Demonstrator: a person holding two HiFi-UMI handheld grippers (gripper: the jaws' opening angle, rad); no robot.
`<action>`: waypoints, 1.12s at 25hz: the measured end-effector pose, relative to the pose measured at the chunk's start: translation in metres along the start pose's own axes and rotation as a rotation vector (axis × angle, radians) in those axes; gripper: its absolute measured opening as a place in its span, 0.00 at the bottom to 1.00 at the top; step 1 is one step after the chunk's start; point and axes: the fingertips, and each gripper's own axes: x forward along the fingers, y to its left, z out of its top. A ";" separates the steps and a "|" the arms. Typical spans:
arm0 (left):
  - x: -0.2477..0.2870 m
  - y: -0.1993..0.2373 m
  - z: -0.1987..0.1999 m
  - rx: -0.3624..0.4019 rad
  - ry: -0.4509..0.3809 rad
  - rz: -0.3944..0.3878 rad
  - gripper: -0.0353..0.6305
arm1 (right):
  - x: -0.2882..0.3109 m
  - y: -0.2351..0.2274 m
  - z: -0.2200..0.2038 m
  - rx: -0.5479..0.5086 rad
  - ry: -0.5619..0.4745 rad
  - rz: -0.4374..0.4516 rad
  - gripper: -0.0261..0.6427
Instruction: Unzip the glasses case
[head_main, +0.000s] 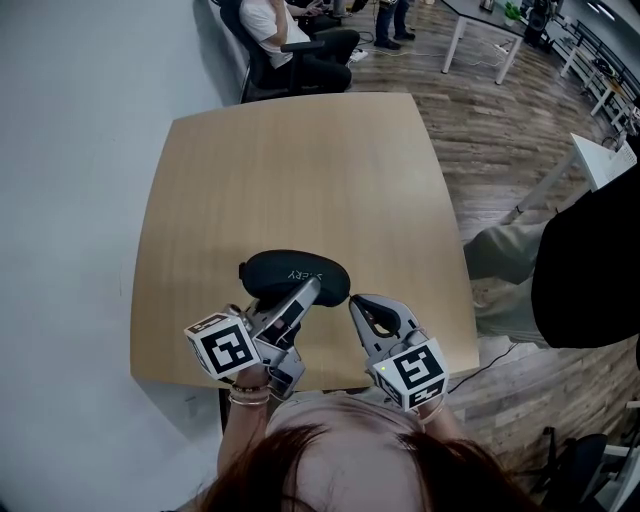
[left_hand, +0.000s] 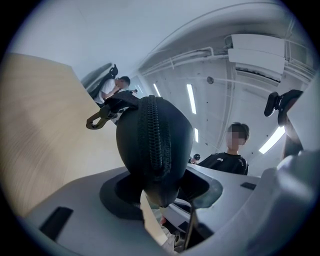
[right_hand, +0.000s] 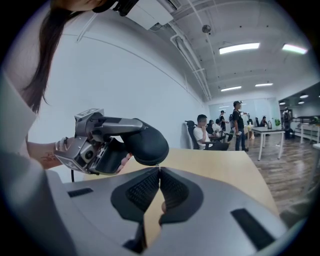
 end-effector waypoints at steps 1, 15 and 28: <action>0.000 0.000 0.000 0.001 0.006 -0.001 0.38 | 0.000 -0.001 0.000 -0.002 0.000 0.001 0.06; 0.002 0.001 -0.009 0.016 0.073 0.005 0.38 | -0.001 -0.006 -0.005 -0.045 0.014 -0.007 0.06; 0.007 -0.003 -0.018 0.021 0.121 -0.005 0.37 | -0.007 -0.013 -0.007 -0.066 0.024 -0.023 0.06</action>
